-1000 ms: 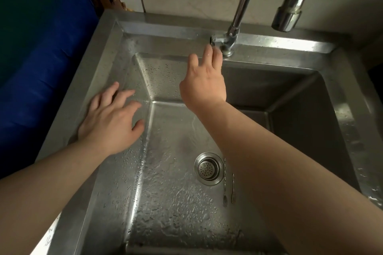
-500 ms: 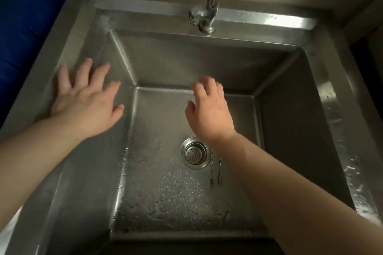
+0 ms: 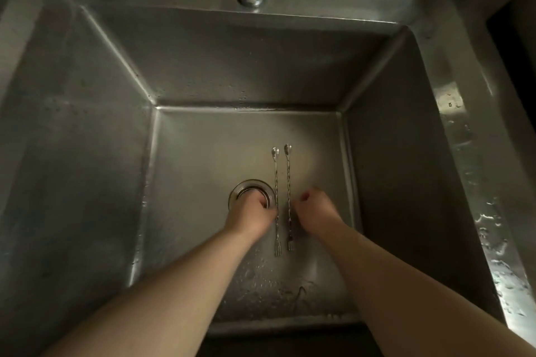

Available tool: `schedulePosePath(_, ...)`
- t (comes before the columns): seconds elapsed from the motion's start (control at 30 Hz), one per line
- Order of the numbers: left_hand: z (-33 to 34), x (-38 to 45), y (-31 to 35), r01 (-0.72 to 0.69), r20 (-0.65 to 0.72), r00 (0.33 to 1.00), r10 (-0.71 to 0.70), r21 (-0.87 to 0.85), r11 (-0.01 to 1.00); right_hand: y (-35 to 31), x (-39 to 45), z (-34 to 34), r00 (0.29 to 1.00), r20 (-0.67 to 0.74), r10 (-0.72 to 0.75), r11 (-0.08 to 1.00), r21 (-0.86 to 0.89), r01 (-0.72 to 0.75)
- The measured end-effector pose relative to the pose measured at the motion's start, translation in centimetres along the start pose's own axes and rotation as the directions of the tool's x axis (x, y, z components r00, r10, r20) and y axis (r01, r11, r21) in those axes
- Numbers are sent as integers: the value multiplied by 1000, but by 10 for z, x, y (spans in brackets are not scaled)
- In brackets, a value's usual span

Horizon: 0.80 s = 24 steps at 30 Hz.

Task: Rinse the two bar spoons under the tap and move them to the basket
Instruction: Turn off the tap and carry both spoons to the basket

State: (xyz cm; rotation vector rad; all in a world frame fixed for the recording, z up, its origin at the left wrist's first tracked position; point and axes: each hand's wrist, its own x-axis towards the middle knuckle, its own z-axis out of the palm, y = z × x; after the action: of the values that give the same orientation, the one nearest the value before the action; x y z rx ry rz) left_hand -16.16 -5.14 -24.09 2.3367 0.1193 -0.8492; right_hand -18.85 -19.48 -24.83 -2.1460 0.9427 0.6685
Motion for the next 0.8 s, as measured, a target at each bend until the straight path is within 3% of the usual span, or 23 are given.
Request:
schedulePosePath(0.33,41,21,-2,76,-13,997,-75,102,992,11,22,27,997,19,-78,979,-190,80)
schedulePosePath(0.57,42,28,-17,113,-46,993,-107,142,983,25,20,35,1000,5,-17,977,-213,17)
schedulePosePath(0.8,36,26,-24,55,-21,998,-52,191,980,21,14,34,998,56,15,966,-258,0)
